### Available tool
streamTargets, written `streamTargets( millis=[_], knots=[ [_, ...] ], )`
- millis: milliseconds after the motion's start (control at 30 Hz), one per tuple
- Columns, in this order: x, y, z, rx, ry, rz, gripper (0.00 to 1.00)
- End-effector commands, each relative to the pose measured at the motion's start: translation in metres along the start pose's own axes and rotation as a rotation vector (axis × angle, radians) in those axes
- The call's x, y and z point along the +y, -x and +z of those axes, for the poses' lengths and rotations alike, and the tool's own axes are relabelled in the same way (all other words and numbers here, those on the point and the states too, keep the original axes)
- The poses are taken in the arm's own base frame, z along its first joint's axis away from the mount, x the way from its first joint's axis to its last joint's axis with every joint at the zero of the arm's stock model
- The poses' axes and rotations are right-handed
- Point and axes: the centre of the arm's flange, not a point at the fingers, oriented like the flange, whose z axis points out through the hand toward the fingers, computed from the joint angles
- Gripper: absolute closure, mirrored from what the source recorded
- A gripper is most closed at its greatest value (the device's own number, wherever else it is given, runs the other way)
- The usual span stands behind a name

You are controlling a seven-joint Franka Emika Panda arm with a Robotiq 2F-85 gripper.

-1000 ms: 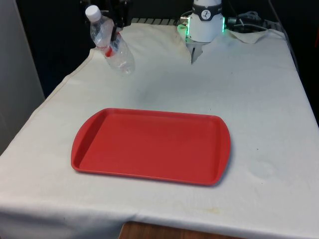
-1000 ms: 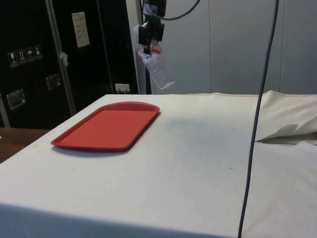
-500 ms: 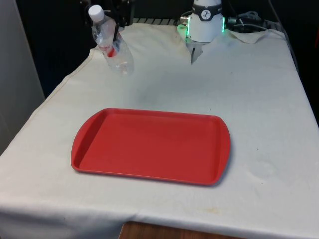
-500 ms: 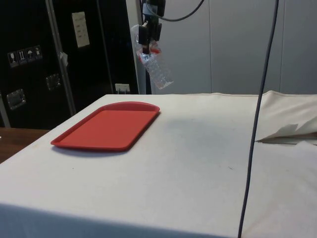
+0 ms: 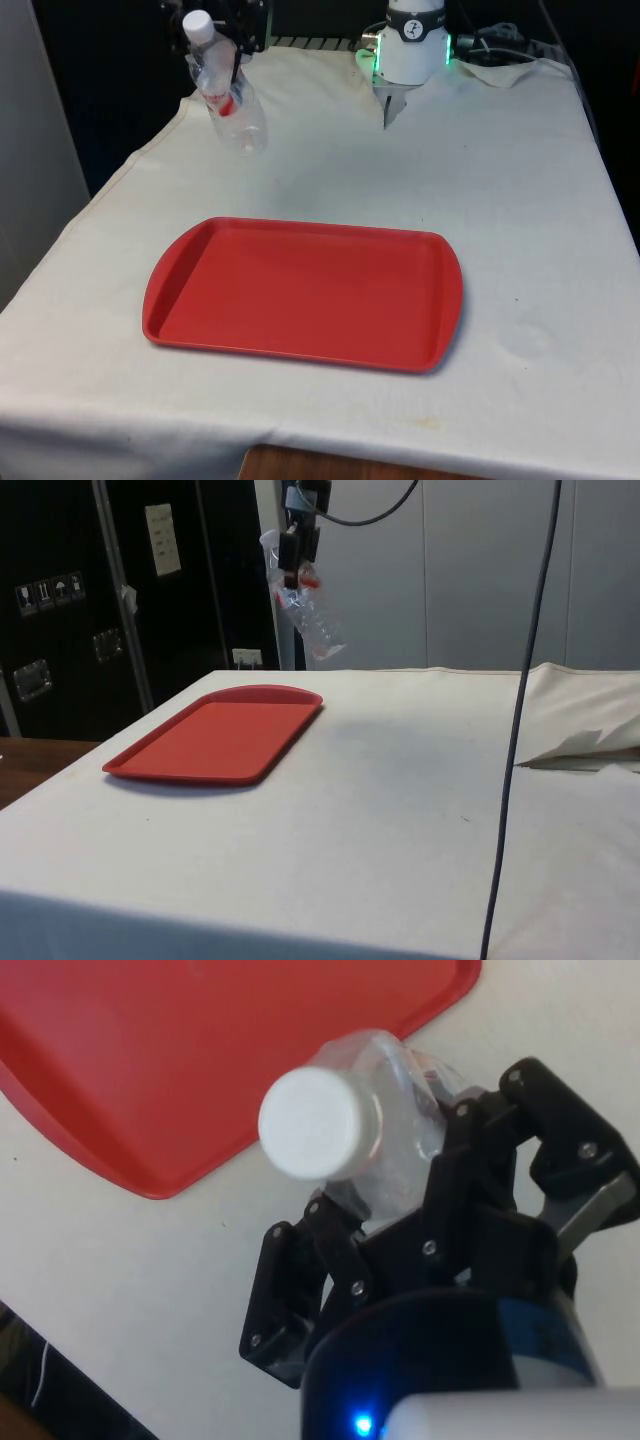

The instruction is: Place the bottle upright on the tray.

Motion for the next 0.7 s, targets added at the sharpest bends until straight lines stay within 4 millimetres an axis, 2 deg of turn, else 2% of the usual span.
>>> streamTargets(
  millis=[0, 167, 667],
  knots=[
    [-0.002, -0.004, 0.001, 0.008, -0.007, -0.009, 0.66],
    [0.000, -0.009, 0.004, 0.008, 0.002, -0.019, 0.66],
    [-0.008, -0.042, 0.015, 0.036, -0.002, -0.035, 0.66]
  ],
)
